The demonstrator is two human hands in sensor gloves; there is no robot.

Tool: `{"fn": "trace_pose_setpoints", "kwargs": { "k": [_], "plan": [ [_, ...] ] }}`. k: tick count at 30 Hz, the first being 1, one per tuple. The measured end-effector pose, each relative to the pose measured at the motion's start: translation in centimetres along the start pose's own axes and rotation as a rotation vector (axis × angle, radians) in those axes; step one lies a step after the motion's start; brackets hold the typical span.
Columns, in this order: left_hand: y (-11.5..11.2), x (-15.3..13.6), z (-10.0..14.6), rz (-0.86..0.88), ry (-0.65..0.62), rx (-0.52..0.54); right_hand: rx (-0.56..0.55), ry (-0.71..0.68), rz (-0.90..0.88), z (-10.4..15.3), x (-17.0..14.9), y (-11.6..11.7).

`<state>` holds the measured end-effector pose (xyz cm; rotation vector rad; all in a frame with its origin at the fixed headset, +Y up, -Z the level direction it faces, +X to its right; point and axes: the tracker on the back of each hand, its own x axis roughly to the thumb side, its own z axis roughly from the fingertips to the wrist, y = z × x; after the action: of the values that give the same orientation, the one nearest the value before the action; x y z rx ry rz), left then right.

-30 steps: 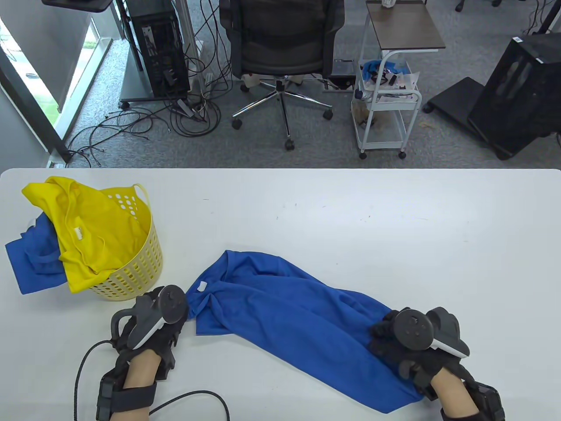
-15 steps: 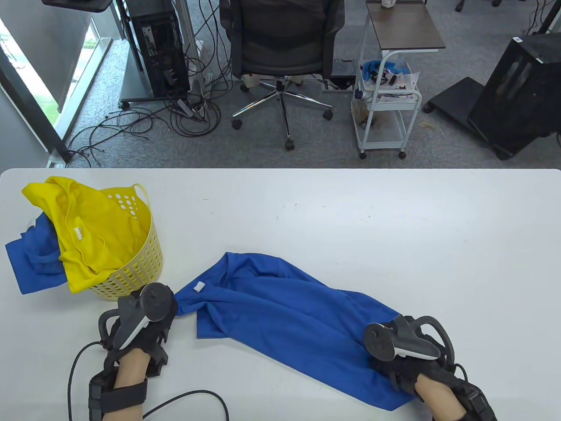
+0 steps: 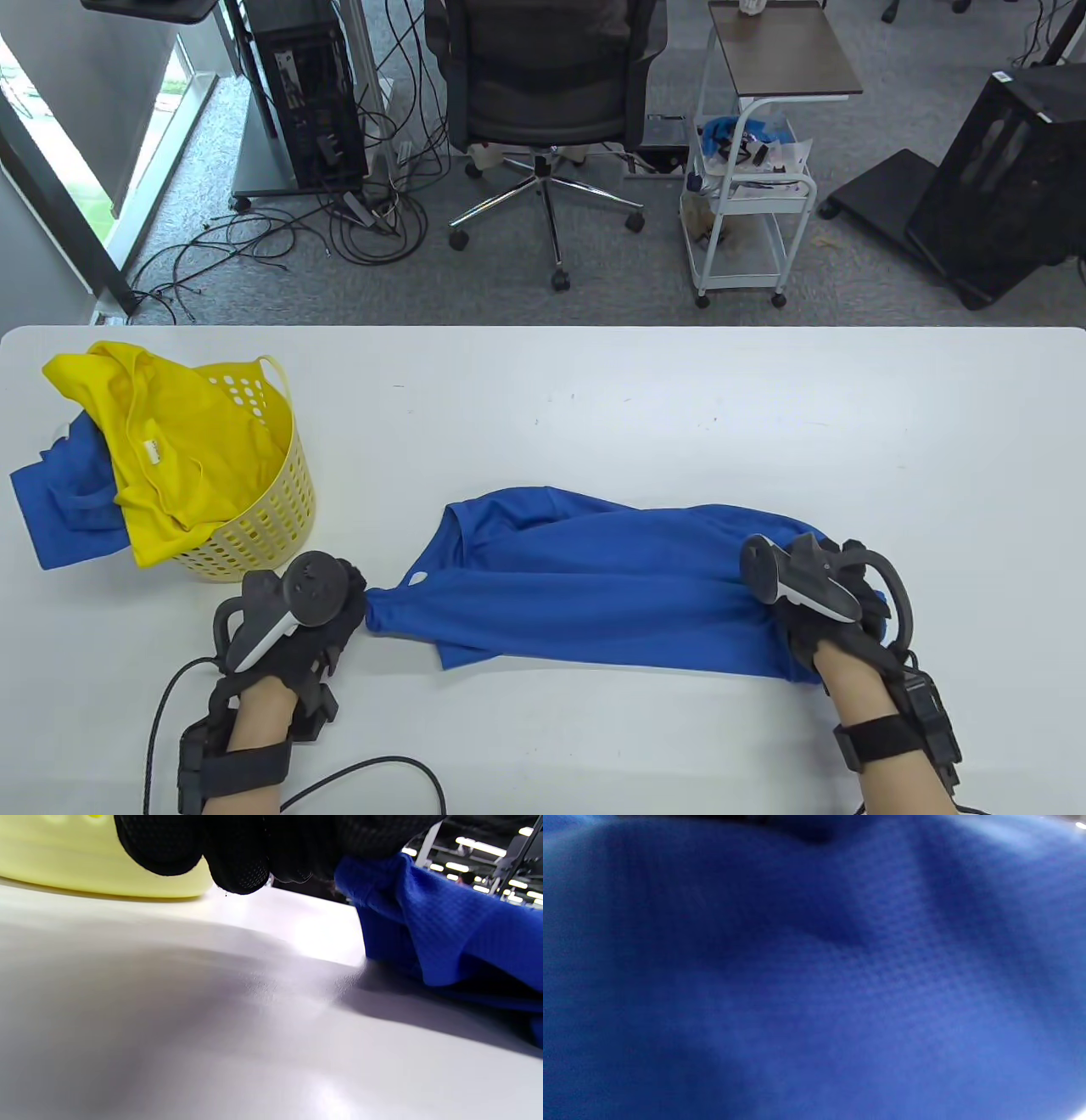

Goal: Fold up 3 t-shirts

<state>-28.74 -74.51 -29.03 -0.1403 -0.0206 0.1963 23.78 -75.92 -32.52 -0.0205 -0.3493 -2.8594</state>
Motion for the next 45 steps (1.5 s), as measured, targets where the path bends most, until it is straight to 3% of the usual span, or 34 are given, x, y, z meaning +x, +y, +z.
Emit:
{"fn": "trace_pose_setpoints", "kwargs": {
  "k": [4, 6, 14, 22, 28, 39, 45],
  "plan": [
    [0.9, -0.2, 0.9, 0.05, -0.054, 0.039, -0.031, 0.006, -0.034, 0.0, -0.8, -0.4],
    [1.2, -0.1, 1.3, 0.063, -0.087, 0.02, -0.115, -0.018, -0.129, 0.9, -1.4, -1.0],
    [-0.7, 0.8, 1.2, -0.07, -0.101, -0.187, -0.244, -0.042, -0.243, 5.0, -2.9, -1.1],
    [-2.7, 1.3, -0.1, -0.09, -0.118, -0.144, -0.23, -0.046, -0.374, 5.7, -4.0, -0.6],
    [-2.0, 1.0, -0.1, -0.012, -0.129, -0.017, -0.21, -0.058, -0.38, 5.6, -3.9, -0.4],
    [-0.9, 0.3, 0.2, 0.026, -0.112, 0.069, -0.18, -0.069, -0.388, 5.3, -3.5, -0.1],
    [-0.9, 0.6, 0.1, 0.04, -0.107, 0.063, -0.176, -0.071, -0.397, 5.4, -3.6, -0.2]
  ]
}}
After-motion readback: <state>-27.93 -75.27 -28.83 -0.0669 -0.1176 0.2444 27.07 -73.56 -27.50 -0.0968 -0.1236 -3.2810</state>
